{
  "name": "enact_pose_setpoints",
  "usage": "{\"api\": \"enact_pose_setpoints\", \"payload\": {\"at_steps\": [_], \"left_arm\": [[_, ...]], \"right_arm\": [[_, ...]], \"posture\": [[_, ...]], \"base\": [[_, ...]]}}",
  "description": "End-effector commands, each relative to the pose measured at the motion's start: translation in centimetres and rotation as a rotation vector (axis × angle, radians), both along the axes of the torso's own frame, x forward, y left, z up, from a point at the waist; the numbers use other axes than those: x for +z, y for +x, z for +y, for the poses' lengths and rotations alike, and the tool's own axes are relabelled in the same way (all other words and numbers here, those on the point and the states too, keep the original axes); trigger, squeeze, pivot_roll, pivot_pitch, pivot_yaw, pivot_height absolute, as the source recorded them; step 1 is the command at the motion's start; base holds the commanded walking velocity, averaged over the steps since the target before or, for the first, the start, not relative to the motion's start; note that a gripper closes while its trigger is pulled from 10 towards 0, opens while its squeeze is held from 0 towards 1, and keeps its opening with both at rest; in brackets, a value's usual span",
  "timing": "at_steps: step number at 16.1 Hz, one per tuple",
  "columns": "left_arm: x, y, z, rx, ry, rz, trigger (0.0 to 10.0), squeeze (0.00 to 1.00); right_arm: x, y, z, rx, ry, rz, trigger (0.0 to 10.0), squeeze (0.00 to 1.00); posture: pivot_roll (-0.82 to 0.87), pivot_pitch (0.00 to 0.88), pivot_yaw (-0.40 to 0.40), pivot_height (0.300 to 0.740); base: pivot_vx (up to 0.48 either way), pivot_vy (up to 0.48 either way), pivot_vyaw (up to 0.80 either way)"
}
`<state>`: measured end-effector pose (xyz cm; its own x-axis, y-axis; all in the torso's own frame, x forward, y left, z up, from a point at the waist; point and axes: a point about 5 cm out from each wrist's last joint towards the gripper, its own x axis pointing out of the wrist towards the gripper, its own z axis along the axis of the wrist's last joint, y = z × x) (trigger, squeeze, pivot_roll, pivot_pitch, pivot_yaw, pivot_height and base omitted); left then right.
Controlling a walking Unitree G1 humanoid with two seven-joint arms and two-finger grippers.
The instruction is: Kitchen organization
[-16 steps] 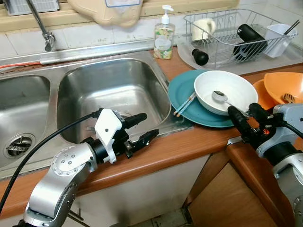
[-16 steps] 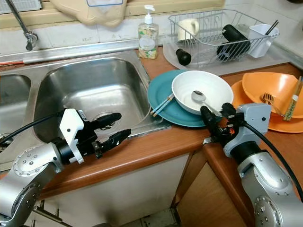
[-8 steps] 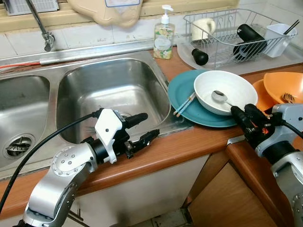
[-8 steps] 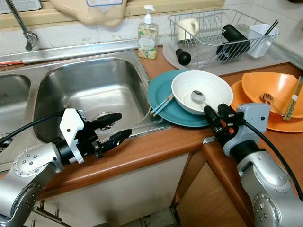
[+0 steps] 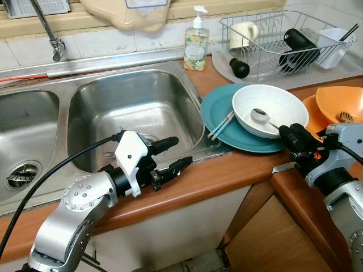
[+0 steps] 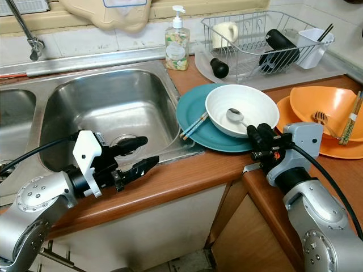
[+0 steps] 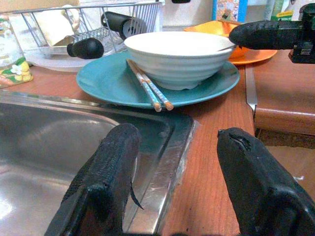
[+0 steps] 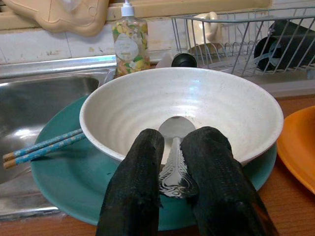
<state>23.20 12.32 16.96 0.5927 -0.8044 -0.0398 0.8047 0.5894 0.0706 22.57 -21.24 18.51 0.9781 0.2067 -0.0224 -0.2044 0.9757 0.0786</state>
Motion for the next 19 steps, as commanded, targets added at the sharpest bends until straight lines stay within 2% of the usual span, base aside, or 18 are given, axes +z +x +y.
{"api": "enact_pose_setpoints", "payload": {"at_steps": [1, 5, 9, 12, 13, 14, 16, 19], "left_arm": [[0.5, -0.2, -0.3, -0.032, 0.007, -0.012, 10.0, 0.00], [0.6, -0.2, -0.3, -0.058, 0.008, -0.003, 10.0, 0.00], [1.9, 0.9, -0.6, -0.089, 0.019, -0.058, 10.0, 0.00], [3.7, 2.3, -1.2, -0.081, 0.053, -0.179, 10.0, 0.00], [4.2, 2.8, -1.6, -0.074, 0.103, -0.243, 10.0, 0.00], [4.4, 3.0, -1.7, -0.069, 0.120, -0.266, 10.0, 0.00], [4.7, 4.0, -2.1, -0.042, 0.244, -0.394, 10.0, 0.00], [5.0, 4.9, -2.6, -0.009, 0.304, -0.482, 10.0, 0.00]], "right_arm": [[0.4, 0.1, -0.1, 0.006, 0.000, -0.025, 0.0, 0.00], [1.6, 0.4, -0.1, 0.013, 0.007, -0.075, 0.0, 0.00], [4.4, 0.9, 1.2, 0.104, 0.006, -0.171, 0.0, 0.00], [5.9, 1.1, 3.3, 0.252, -0.006, -0.204, 0.0, 0.00], [6.1, 1.1, 4.4, 0.322, -0.022, -0.203, 0.0, 0.00], [6.2, 1.1, 4.7, 0.341, -0.026, -0.201, 0.0, 0.00], [6.3, 1.1, 5.9, 0.424, -0.036, -0.186, 0.0, 0.00], [6.1, 0.9, 7.2, 0.507, -0.060, -0.164, 0.0, 0.00]], "posture": [[-0.13, 0.000, 0.028, 0.740], [-0.13, 0.000, 0.026, 0.740], [-0.13, 0.000, 0.024, 0.740], [-0.13, 0.000, 0.024, 0.740], [-0.13, 0.000, 0.023, 0.740], [-0.12, 0.000, 0.021, 0.740], [-0.11, 0.000, 0.016, 0.740], [-0.11, 0.000, 0.014, 0.740]], "base": [[0.000, 0.000, 0.00], [0.000, 0.000, 0.00], [0.000, 0.000, 0.00], [0.000, 0.000, 0.00], [0.000, 0.000, 0.00], [0.000, 0.000, 0.00], [0.000, 0.000, 0.00], [0.000, 0.000, 0.00]]}}
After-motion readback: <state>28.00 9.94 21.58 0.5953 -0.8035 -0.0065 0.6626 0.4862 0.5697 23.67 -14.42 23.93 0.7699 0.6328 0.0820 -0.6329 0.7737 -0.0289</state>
